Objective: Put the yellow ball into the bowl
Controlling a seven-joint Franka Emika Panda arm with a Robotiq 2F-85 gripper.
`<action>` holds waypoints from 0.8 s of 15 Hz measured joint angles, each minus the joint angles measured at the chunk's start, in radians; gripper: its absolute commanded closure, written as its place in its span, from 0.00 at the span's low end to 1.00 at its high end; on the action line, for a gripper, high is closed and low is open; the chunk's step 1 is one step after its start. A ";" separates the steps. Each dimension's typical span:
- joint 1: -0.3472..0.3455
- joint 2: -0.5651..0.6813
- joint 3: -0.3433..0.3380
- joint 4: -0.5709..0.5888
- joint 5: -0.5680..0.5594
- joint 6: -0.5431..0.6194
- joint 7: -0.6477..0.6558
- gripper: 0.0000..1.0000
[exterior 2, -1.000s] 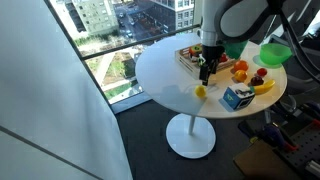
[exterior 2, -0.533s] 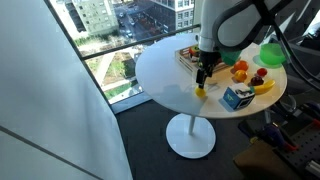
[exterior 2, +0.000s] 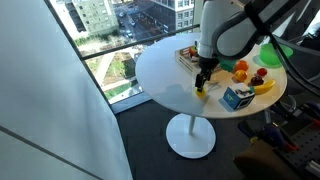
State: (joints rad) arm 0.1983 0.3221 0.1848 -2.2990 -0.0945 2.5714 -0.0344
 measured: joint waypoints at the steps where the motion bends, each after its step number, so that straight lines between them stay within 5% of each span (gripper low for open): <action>1: 0.001 0.007 -0.002 0.000 -0.003 0.005 0.000 0.00; 7: 0.011 0.043 -0.012 0.000 -0.004 0.040 0.000 0.00; 8: 0.012 0.047 -0.014 0.001 -0.004 0.044 0.000 0.25; 9: 0.014 0.051 -0.015 0.001 -0.004 0.047 0.000 0.25; 12: 0.017 0.062 -0.019 0.003 -0.004 0.053 0.000 0.51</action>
State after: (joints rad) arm 0.2155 0.3844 0.1653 -2.2964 -0.0982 2.6241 -0.0343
